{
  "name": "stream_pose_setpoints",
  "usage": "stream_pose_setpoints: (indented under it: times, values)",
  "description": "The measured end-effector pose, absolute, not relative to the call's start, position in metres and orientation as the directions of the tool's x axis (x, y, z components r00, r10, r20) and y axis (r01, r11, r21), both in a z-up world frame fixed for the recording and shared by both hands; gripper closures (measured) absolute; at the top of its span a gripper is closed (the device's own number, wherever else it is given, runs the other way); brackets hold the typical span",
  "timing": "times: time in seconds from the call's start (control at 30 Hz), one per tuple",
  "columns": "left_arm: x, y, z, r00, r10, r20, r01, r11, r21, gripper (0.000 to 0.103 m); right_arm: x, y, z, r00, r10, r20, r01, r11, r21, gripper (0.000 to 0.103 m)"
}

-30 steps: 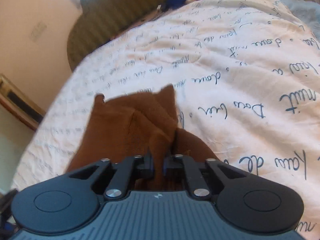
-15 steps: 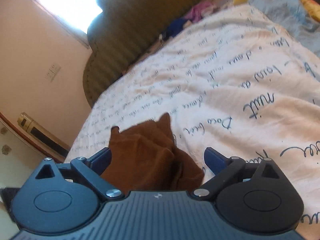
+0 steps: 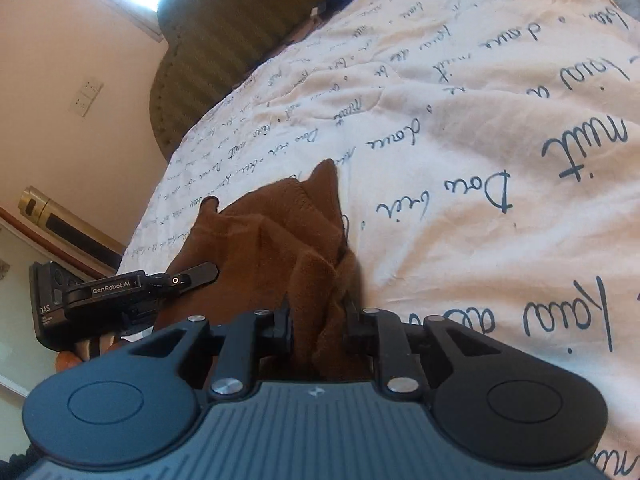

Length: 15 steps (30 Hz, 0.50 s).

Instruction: Fold small clothes

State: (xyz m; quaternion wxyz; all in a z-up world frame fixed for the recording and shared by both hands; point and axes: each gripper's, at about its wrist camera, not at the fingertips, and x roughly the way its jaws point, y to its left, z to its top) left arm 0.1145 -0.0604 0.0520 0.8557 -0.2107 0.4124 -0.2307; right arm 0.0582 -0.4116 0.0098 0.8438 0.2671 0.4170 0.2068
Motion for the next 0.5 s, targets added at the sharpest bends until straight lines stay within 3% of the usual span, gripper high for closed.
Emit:
stream_pose_setpoints:
  times: [0.17, 0.3, 0.37, 0.4, 0.43, 0.47, 0.5]
  values:
    - [0.111, -0.046, 0.083, 0.610, -0.538, -0.582, 0.297, 0.836, -0.461, 0.091, 0.060, -0.398, 0.026, 0.582, 0.648, -0.491, -0.200, 0.699, 0.686, 0.085]
    - [0.134, -0.022, 0.100, 0.660, -0.452, -0.600, 0.242, 0.884, -0.400, 0.091, 0.079, -0.366, 0.029, 0.567, 0.695, -0.442, -0.252, 0.657, 0.711, 0.085]
    - [0.150, -0.011, 0.095, 0.651, -0.429, -0.626, 0.238, 0.899, -0.368, 0.083, 0.097, -0.356, 0.019, 0.564, 0.708, -0.426, -0.230, 0.630, 0.742, 0.081]
    - [0.158, -0.004, 0.087, 0.637, -0.408, -0.654, 0.234, 0.911, -0.341, 0.076, 0.105, -0.353, 0.011, 0.564, 0.693, -0.448, -0.200, 0.642, 0.740, 0.074]
    - [0.162, 0.003, 0.076, 0.623, -0.371, -0.688, 0.188, 0.925, -0.329, 0.074, 0.113, -0.352, 0.003, 0.563, 0.660, -0.497, -0.143, 0.670, 0.729, 0.052]
    - [0.161, 0.014, 0.068, 0.606, -0.360, -0.709, 0.142, 0.926, -0.349, 0.070, 0.117, -0.353, -0.005, 0.565, 0.623, -0.541, -0.075, 0.691, 0.719, 0.040]
    - [0.154, 0.025, 0.063, 0.599, -0.386, -0.702, 0.132, 0.912, -0.389, 0.069, 0.114, -0.357, -0.009, 0.574, 0.631, -0.522, -0.059, 0.667, 0.743, 0.040]
